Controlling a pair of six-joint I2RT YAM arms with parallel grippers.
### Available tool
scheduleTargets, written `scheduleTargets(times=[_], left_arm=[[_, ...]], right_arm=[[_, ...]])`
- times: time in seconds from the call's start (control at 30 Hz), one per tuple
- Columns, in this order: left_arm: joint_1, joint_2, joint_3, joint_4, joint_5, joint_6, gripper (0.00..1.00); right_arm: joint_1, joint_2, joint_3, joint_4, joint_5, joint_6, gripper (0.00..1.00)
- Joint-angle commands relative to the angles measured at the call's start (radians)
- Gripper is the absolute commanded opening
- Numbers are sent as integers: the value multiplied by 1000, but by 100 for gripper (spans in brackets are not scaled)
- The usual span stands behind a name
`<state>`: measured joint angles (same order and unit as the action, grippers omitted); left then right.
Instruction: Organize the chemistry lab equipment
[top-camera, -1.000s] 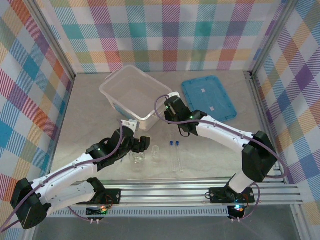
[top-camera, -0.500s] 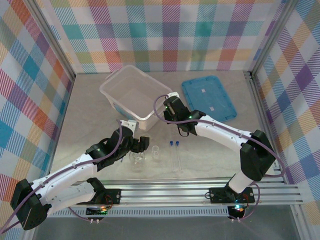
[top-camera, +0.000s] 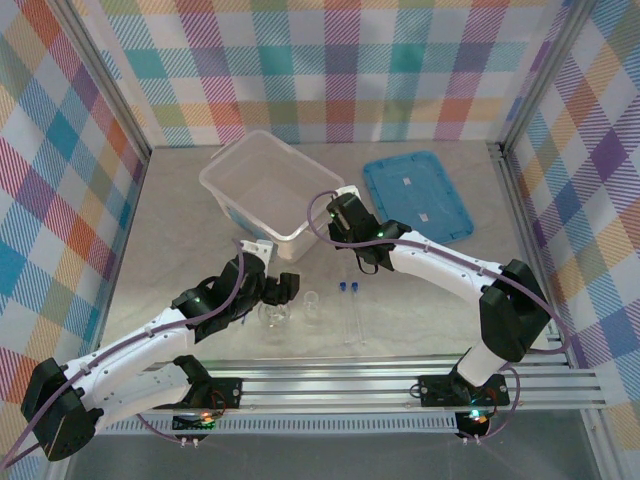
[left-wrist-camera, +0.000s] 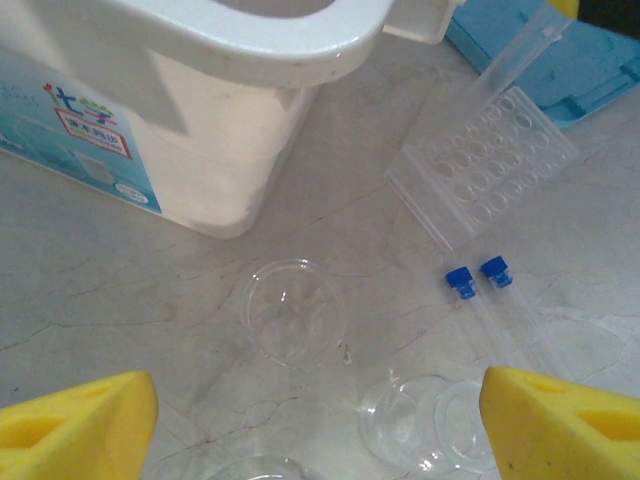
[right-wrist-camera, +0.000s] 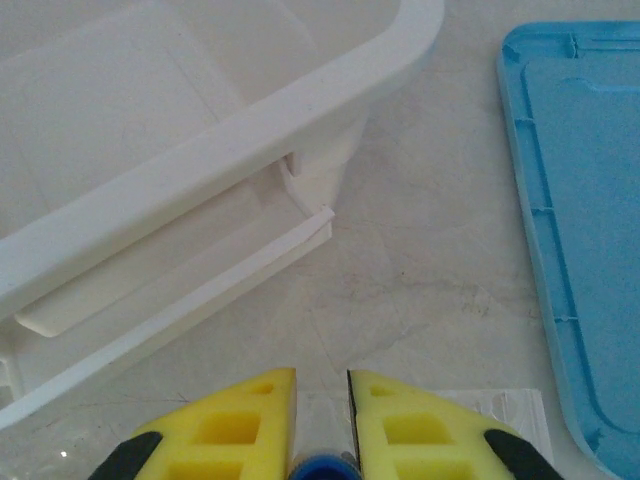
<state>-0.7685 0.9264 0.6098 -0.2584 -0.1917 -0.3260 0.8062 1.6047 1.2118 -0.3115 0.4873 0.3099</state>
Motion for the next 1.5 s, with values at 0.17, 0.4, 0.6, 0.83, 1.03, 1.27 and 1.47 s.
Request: scheduleTargets(times=[0.17,0.4,0.6,0.83,1.03,1.27,1.47], left_arm=[[10,-1,-15,28,22,-12,84],[11,3,-12,30,33,-18,84],[9,7,0,33,50,-8,84],[9,32,19,45,74,0,82],[9,43,32,46,121,14,80],[-3,52,48,52,142,34,78],[-25,93,63,75,153,51,77]], right_arm=[[-1,24,-1,-21,18,20,14],[-2,21,2,-26,15,24,22],[-10,-6,4,-26,7,9,38],[-9,-68,23,-60,0,-3,42],[-10,-149,22,-136,-11,-4,45],[-9,-232,-40,-233,-91,50,45],[-9,-256,-128,-280,-163,90,41]])
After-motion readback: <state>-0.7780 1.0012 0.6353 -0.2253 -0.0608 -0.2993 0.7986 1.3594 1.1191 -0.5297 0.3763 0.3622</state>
